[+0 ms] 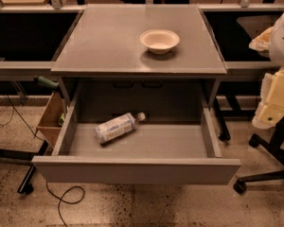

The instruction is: Pick blue plastic bottle from top drawer and place on counter

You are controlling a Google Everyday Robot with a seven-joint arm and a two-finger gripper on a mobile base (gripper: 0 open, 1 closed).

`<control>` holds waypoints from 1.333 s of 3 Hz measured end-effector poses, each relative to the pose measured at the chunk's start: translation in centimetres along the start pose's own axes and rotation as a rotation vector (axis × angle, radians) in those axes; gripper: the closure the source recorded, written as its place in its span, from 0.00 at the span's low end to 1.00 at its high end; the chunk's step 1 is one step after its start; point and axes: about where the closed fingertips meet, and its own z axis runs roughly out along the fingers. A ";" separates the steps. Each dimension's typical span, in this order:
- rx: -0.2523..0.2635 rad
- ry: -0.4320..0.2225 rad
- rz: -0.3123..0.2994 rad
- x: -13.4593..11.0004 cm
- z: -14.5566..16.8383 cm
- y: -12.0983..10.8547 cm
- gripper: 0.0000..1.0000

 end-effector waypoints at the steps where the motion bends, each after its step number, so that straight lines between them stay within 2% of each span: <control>1: 0.000 0.000 0.000 0.0 0.0 0.0 0.00; 2: -0.026 -0.059 -0.054 -1.8 0.6 0.3 0.00; 3: -0.074 -0.168 -0.183 -6.3 2.8 0.5 0.00; 4: -0.130 -0.257 -0.323 -11.2 6.6 1.1 0.00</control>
Offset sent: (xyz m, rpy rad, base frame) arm 0.0070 0.0576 -0.0114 0.1506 0.0282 0.2350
